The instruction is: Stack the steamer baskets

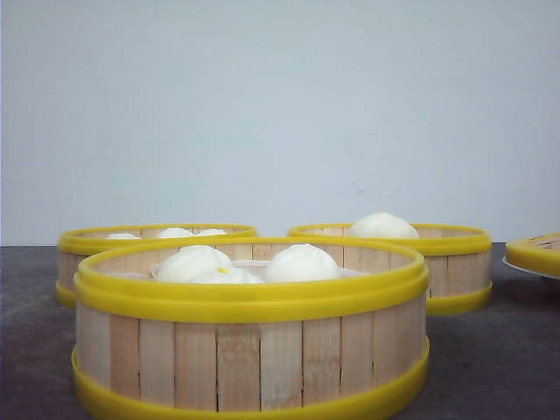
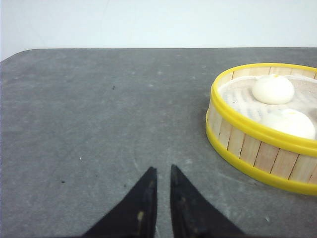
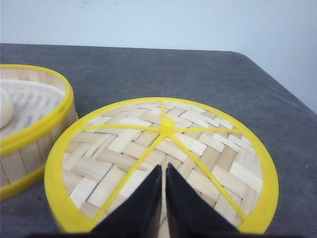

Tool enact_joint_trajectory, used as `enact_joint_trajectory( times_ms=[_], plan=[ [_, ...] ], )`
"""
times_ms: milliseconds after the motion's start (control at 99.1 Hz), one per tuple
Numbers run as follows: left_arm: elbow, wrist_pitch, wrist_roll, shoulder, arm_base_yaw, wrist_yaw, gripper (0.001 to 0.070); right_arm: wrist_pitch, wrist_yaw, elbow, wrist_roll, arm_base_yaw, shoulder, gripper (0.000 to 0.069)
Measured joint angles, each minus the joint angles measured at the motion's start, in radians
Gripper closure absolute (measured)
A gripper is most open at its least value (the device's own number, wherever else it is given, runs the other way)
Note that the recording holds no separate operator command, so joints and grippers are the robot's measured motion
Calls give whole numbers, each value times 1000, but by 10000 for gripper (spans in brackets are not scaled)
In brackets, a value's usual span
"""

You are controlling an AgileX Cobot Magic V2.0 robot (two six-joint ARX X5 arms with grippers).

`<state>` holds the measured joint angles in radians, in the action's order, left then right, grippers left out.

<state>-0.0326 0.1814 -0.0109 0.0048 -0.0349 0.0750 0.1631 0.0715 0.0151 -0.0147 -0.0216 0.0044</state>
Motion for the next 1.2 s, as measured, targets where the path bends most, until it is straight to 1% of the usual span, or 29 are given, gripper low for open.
enact_joint_trajectory(
  times_ms=[797,908,1059,1170,1201],
  plan=[
    [0,0,0,0,0,0,689,0,0,0,0,0,0,683],
    [0,0,1,0,0,0,689,-25,3,0,0,0,0,683],
    [0,0,36,0,0,0,689,-135,1,0,-22,0,0,683],
    [0,0,60,0,0,0,689,-172,-14,0,-71,0,0,683],
    [0,0,75,0,0,0,689,-175,-21,0,-90,0,0,683]
  ],
)
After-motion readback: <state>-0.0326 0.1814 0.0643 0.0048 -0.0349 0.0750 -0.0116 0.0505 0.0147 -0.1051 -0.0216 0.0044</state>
